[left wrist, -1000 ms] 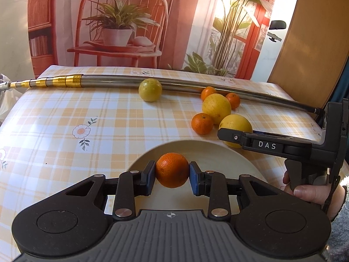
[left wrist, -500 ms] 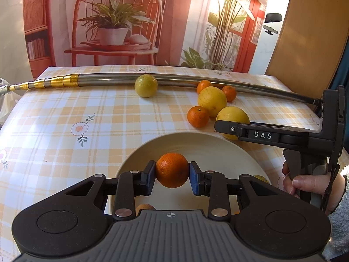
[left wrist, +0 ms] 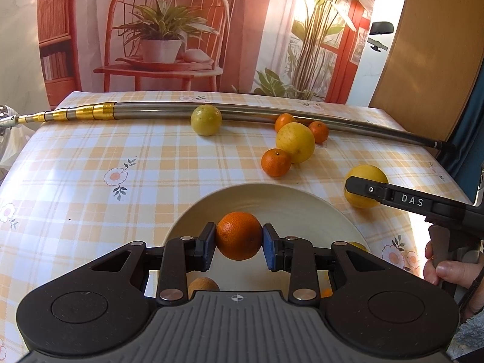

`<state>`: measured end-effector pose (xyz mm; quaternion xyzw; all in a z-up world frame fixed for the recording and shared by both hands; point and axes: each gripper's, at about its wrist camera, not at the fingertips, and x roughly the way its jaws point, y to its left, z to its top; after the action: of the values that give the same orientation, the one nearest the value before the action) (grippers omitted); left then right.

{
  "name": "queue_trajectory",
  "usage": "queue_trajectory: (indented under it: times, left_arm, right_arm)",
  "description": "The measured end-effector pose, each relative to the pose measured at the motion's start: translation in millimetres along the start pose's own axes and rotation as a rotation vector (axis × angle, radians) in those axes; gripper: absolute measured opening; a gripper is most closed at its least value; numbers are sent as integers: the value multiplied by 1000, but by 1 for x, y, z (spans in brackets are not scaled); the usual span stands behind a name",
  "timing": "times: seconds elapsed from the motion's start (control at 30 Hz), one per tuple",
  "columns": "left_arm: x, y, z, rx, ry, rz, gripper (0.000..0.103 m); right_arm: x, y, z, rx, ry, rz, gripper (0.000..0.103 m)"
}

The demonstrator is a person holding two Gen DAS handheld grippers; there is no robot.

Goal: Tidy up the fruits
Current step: 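Carry the lemon and mandarin over the white plate with both grippers, then open the left gripper to drop the mandarin onto the plate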

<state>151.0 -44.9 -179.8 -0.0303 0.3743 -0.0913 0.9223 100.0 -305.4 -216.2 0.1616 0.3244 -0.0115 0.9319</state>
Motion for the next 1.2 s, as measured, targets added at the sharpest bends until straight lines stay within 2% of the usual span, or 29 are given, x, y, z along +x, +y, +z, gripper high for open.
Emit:
queue_trajectory:
  times: [0.27, 0.47, 0.8, 1.0, 1.2]
  left_arm:
    - [-9, 6, 1, -30, -13, -16, 34]
    - [-11, 25, 2, -119, 7, -26, 34]
    - [-8, 23, -6, -58, 13, 29, 34]
    - [-5, 22, -11, -27, 17, 74, 34]
    - [-5, 20, -13, -4, 19, 82, 34]
  right_arm:
    - [-12, 16, 2, -1, 3, 45, 55]
    - [-26, 43, 7, -76, -3, 113, 55]
    - [-22, 71, -3, -161, 61, 145, 55]
    - [-17, 72, -10, -171, 93, 141, 55]
    - [-17, 72, -11, -172, 95, 146, 55]
